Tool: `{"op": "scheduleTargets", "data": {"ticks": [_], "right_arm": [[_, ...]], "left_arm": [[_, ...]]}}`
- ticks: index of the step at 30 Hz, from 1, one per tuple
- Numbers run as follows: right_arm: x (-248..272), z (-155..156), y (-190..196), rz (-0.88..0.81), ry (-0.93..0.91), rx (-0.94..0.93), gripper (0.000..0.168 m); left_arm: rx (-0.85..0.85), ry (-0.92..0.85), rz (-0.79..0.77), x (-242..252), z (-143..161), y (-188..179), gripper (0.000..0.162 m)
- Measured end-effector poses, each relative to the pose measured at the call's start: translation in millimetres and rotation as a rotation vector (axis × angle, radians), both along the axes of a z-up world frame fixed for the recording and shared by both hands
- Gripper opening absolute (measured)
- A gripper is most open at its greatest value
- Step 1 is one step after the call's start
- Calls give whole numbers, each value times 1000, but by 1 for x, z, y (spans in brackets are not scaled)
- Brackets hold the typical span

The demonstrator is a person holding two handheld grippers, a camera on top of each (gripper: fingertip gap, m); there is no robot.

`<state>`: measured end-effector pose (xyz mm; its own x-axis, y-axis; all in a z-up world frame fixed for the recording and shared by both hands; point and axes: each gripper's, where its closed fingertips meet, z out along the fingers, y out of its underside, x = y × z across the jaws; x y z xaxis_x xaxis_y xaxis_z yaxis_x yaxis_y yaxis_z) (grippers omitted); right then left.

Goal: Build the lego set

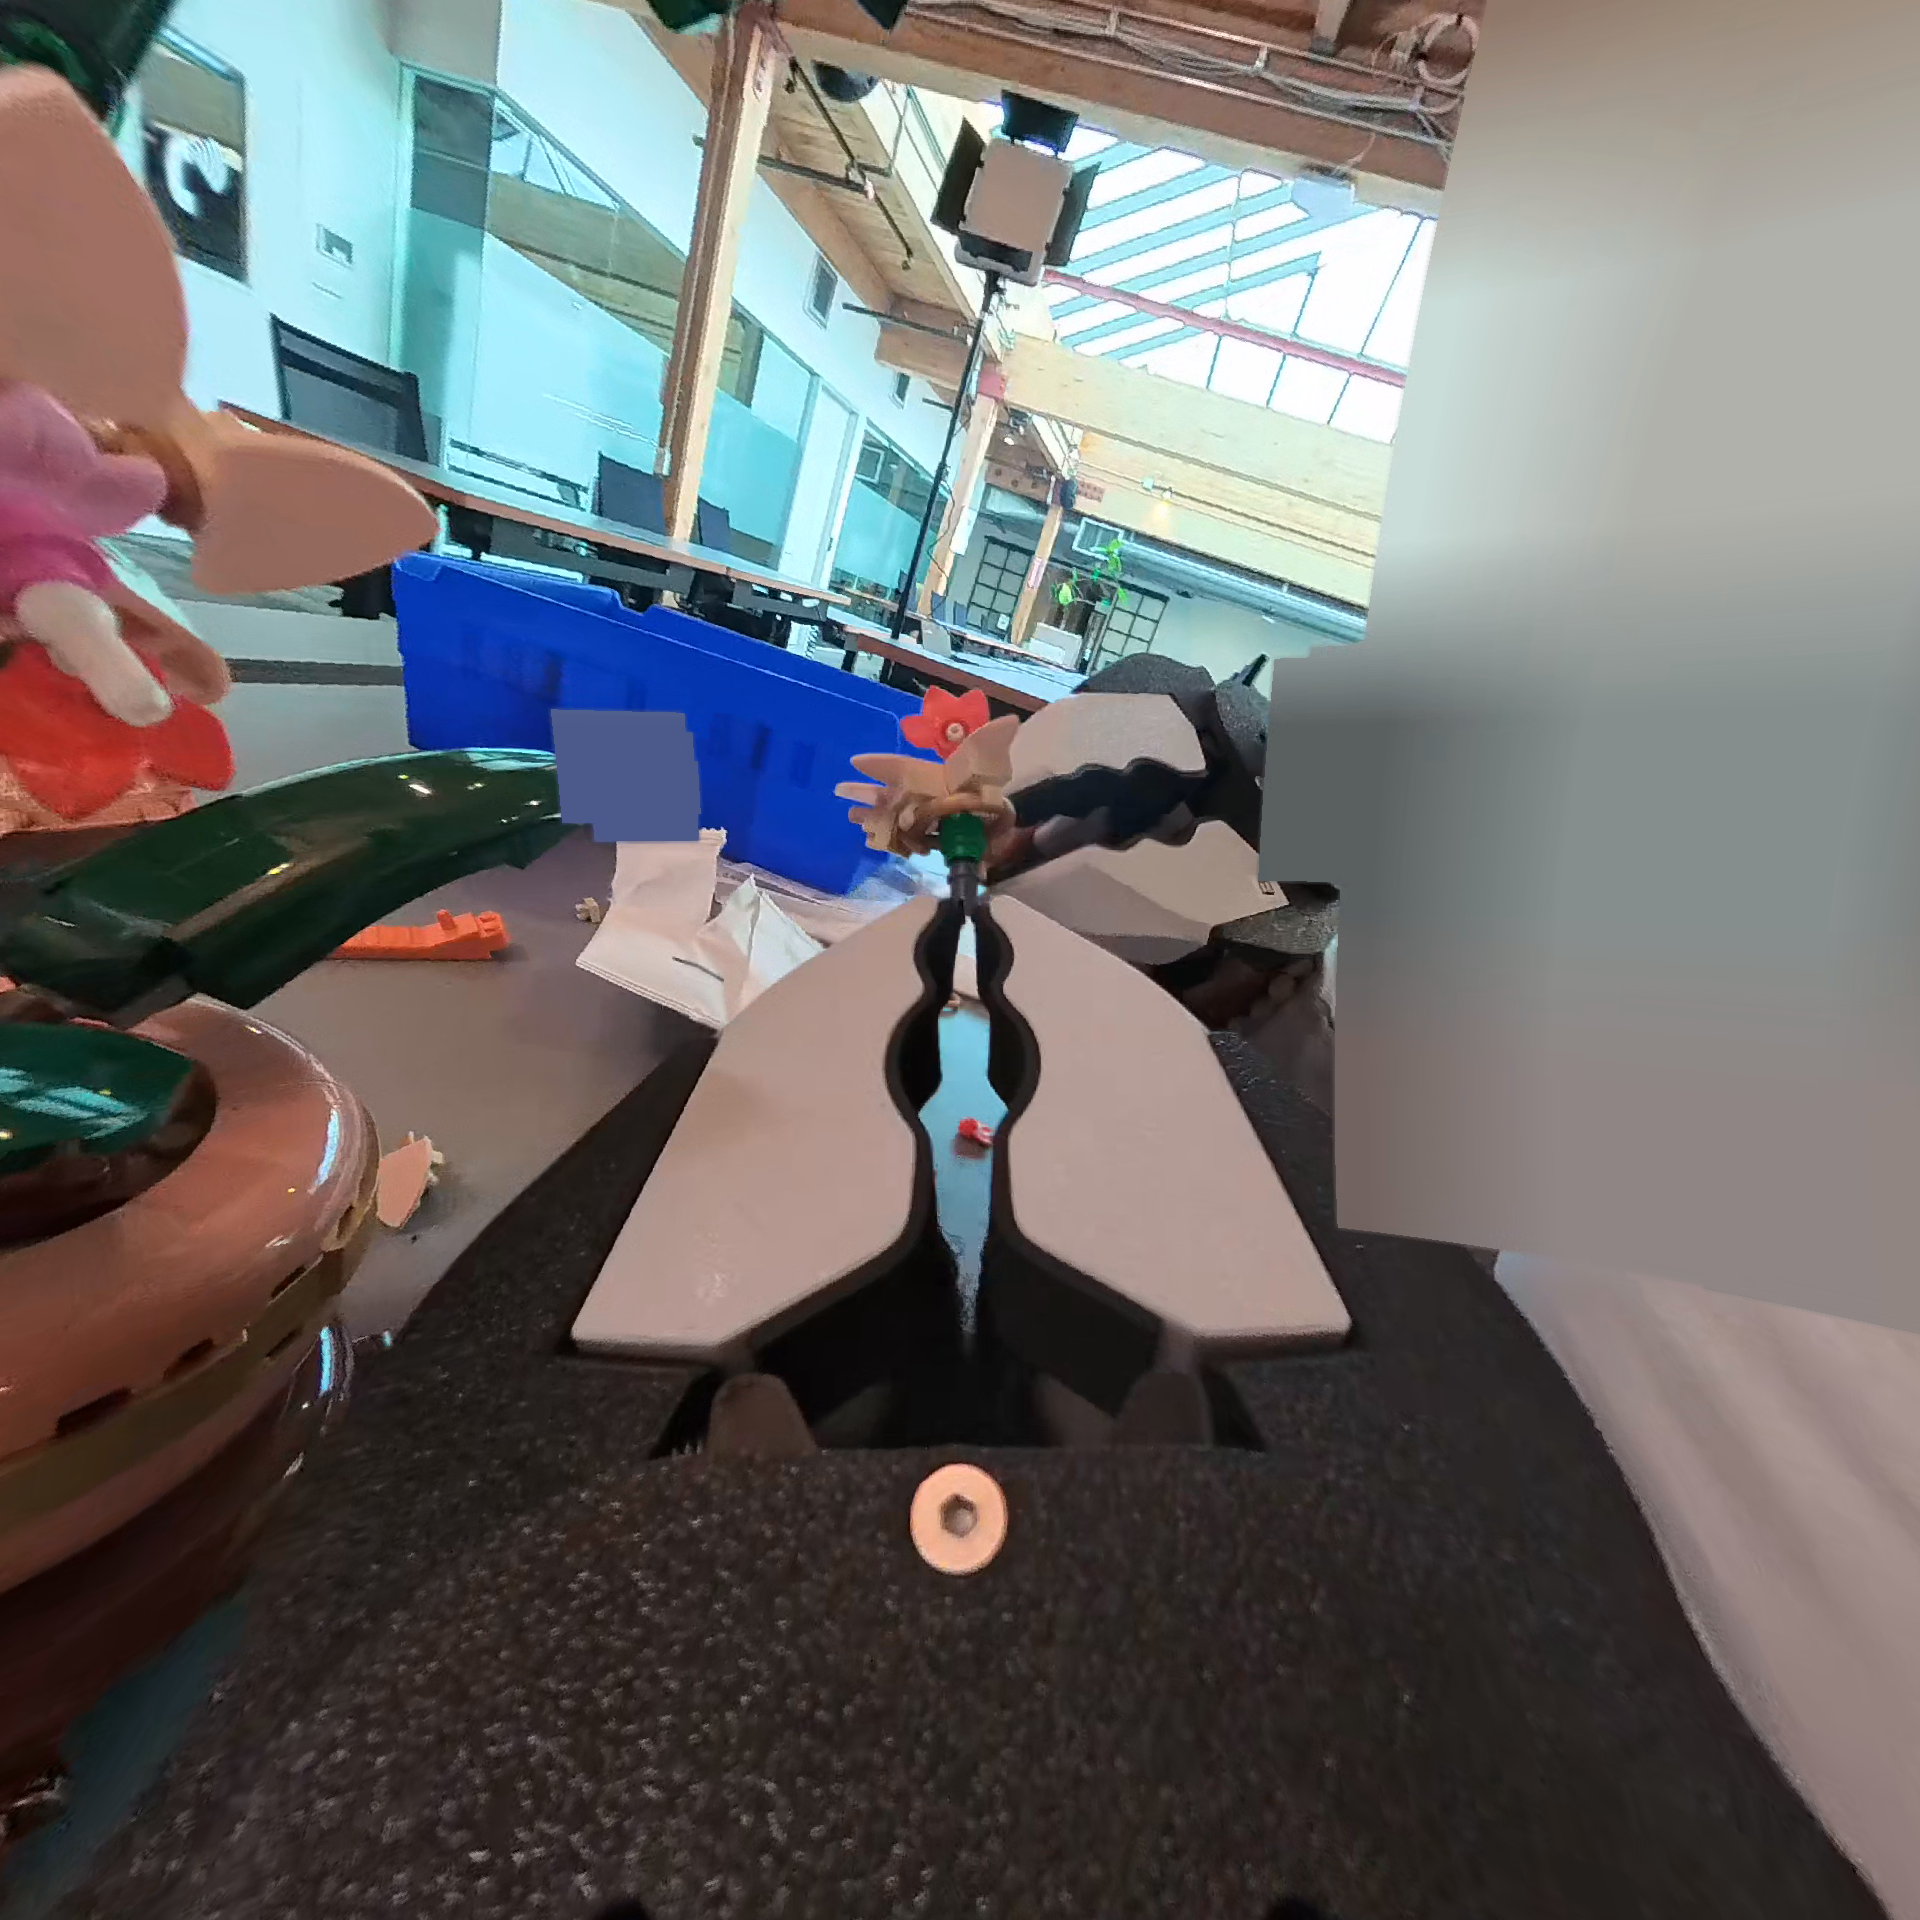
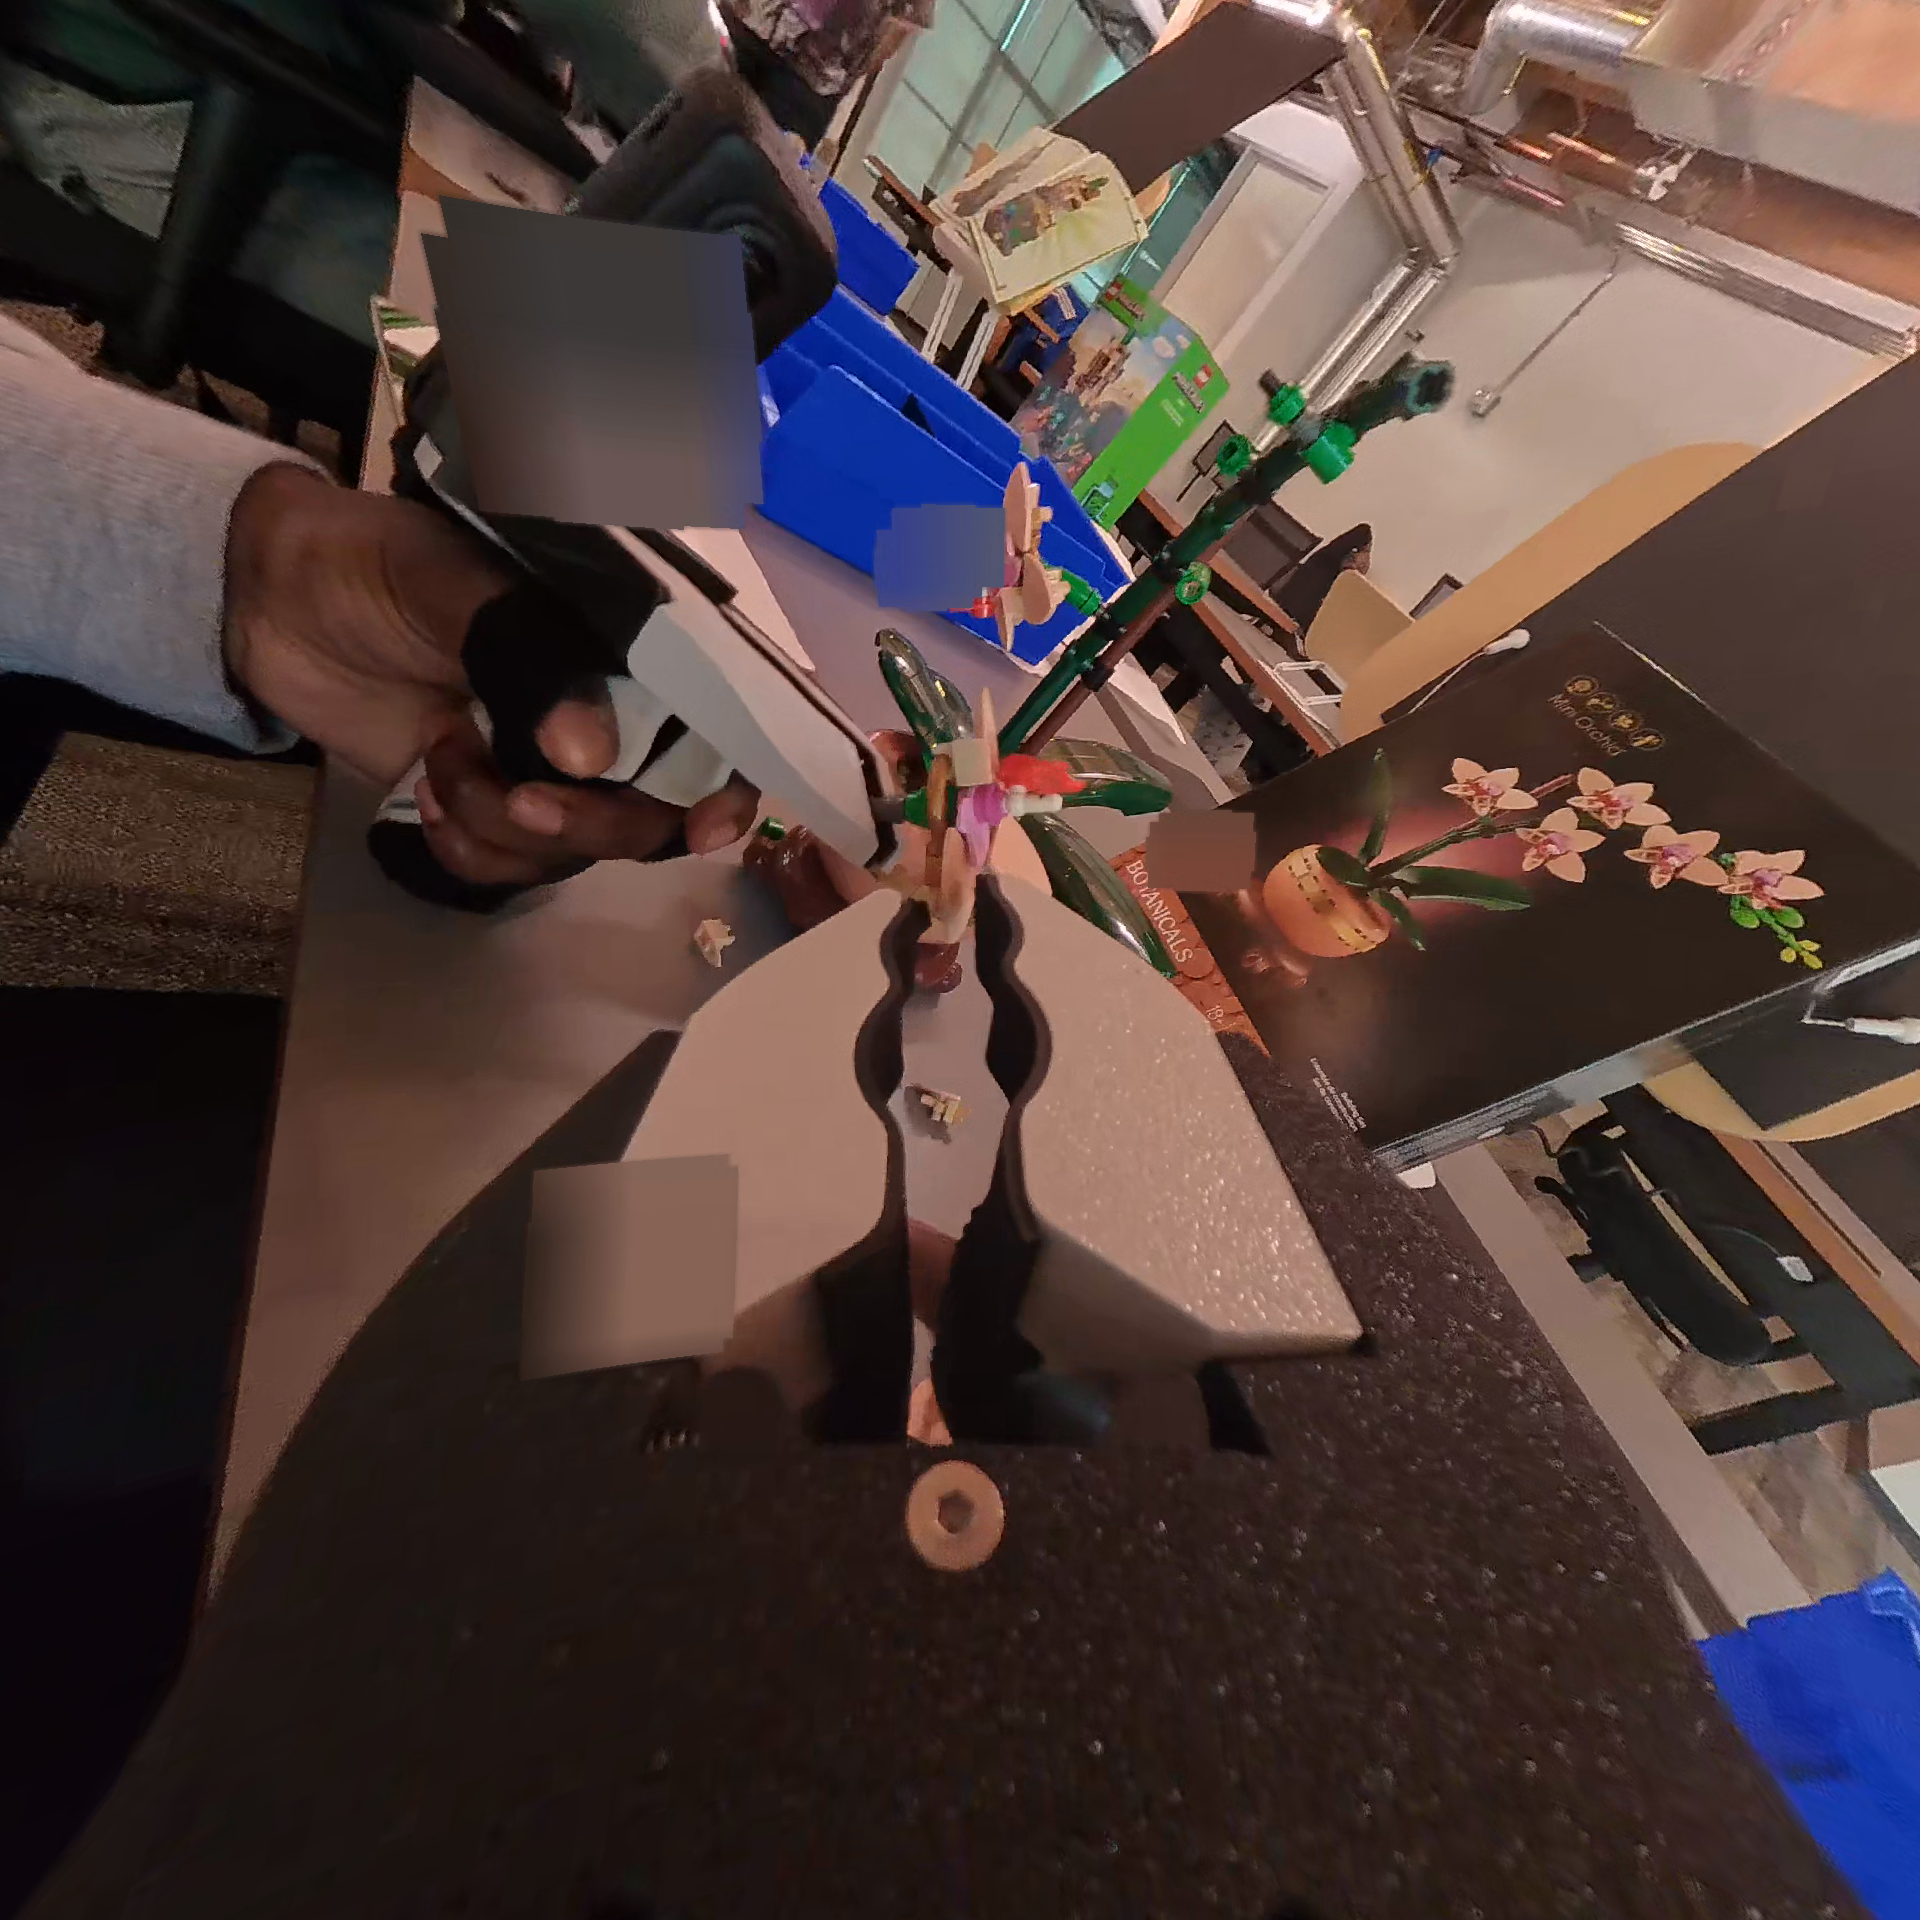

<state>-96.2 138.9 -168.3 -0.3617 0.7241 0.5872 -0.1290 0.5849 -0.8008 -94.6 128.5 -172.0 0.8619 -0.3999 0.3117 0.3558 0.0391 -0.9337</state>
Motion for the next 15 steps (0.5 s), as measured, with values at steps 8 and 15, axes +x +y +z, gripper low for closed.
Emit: {"op": "scheduleTargets", "data": {"ticks": [8, 15], "right_arm": [[2, -1, 2, 30, -34, 25, 0], [12, 10, -5, 271, -311, -665, 0]], "left_arm": [[-30, 28, -54, 11, -4, 0, 3], [-13, 238, 63, -1, -7, -1, 3]]}}
